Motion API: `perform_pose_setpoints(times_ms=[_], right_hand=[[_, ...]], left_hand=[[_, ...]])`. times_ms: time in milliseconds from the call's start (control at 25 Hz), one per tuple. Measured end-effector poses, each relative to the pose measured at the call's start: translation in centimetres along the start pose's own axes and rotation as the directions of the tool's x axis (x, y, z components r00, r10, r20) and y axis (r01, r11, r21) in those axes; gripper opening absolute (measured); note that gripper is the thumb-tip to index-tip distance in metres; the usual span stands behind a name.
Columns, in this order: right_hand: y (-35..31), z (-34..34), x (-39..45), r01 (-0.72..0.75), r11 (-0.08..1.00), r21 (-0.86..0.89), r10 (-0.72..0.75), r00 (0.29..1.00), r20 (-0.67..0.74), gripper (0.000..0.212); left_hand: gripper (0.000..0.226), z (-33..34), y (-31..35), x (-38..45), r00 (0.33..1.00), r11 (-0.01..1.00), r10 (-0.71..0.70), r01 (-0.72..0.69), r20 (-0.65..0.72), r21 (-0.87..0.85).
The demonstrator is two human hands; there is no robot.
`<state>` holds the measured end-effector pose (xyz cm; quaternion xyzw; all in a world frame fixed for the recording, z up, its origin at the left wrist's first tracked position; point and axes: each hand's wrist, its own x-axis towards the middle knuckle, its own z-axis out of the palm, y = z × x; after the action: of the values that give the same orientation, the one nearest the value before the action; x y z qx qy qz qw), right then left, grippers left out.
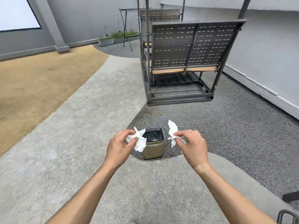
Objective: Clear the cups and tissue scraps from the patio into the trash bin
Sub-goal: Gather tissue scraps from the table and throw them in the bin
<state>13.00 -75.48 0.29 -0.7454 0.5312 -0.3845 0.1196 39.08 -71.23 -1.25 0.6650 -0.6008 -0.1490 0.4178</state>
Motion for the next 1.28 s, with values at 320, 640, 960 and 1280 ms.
perform_pose_setpoints(times_ms=[320,640,960,1280], right_hand=[[2.1,8.1,12.9,-0.014,0.999,-0.032,0.014,1.000,0.022,0.014],[4.0,14.3,23.1,-0.076,0.991,-0.111,0.086,0.993,0.083,0.014],[8.9,20.4,29.5,-0.159,0.984,-0.081,0.172,0.966,0.195,0.016],[17.1,24.9,38.3,-0.242,0.968,-0.071,0.252,0.915,0.316,0.016]], left_hand=[[0.018,3.0,-6.3,14.8,0.998,0.998,-0.021,0.023,0.051,-0.054],[0.017,6.1,-11.5,26.4,0.982,0.992,-0.090,0.103,0.165,-0.077],[0.021,9.9,-14.9,33.5,0.956,0.973,-0.206,0.223,0.207,-0.061],[0.020,17.2,-16.1,42.9,0.915,0.951,-0.306,0.305,0.262,0.047]])
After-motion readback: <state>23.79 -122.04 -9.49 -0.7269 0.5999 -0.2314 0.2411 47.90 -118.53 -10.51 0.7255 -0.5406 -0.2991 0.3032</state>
